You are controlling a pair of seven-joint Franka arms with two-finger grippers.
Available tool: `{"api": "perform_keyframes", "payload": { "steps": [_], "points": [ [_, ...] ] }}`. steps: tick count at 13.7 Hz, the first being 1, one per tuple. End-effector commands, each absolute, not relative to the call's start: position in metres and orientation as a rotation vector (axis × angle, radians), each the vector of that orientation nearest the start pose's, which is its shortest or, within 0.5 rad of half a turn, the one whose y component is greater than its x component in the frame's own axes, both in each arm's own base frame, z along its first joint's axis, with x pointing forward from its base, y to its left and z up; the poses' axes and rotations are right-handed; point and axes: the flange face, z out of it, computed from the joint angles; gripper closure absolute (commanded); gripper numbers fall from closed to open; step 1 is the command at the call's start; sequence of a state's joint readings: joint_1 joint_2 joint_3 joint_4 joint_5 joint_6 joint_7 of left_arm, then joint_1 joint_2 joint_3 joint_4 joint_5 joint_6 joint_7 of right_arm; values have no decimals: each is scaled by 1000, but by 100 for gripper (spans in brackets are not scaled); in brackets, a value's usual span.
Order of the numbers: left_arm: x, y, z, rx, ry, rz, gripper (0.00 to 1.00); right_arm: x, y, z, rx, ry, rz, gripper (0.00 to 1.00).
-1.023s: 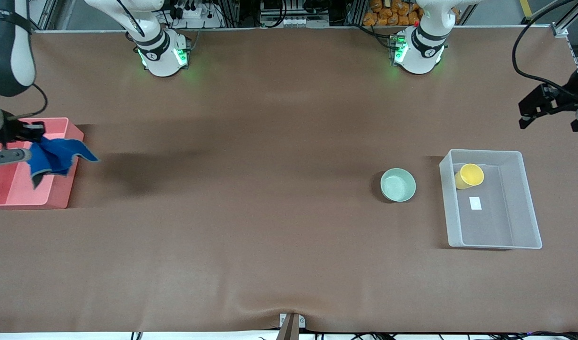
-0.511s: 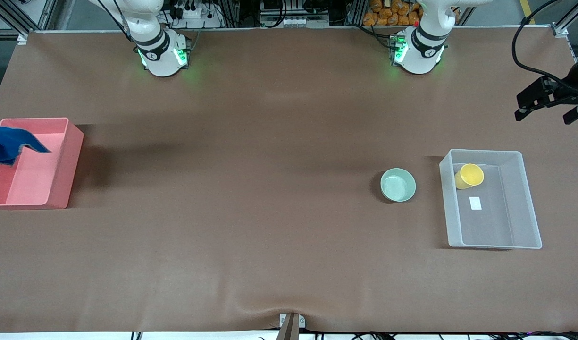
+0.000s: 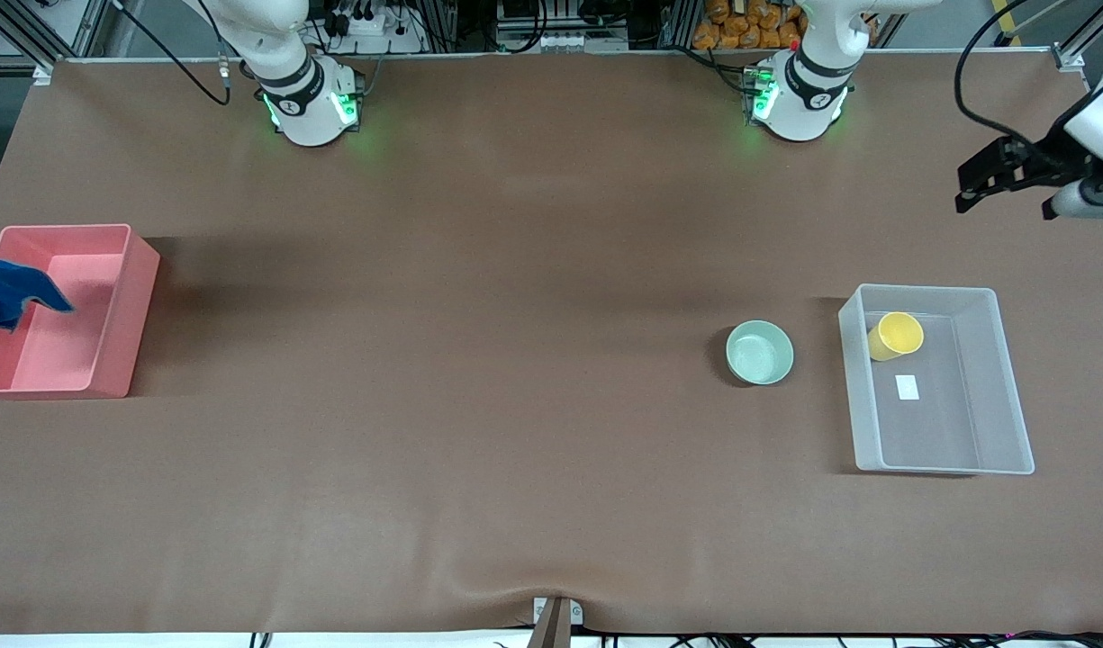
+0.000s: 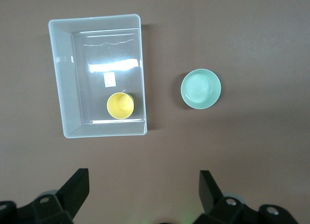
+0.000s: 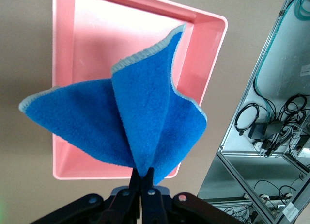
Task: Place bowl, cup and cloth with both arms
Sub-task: 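Reach the left gripper to the green bowl and grasp its rim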
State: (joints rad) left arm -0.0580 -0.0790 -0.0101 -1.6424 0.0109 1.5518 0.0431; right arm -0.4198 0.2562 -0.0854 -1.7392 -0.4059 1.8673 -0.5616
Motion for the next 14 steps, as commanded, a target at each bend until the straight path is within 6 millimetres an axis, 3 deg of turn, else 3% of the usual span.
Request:
{"api": "perform_keyframes", "payload": {
  "steps": [1, 3, 6, 8, 10, 14],
  "points": [
    [517, -57, 594, -3132, 203, -19, 0, 531, -335, 423, -3366, -360, 533, 100],
    [518, -66, 565, -3134, 138, -19, 0, 531, -338, 418, -3367, -362, 528, 100],
    [522, -84, 500, -3132, 157, -68, 0, 533, -343, 405, -3358, -378, 529, 100],
    [536, -92, 461, -3139, 122, -34, 0, 537, -342, 401, -3356, -419, 518, 100],
    [544, -115, 413, -3146, 94, 1, 0, 540, -346, 391, -3353, -458, 506, 100],
    [544, -116, 313, -3164, 68, -49, 0, 535, -361, 377, -3317, -476, 465, 100]
  ]
}}
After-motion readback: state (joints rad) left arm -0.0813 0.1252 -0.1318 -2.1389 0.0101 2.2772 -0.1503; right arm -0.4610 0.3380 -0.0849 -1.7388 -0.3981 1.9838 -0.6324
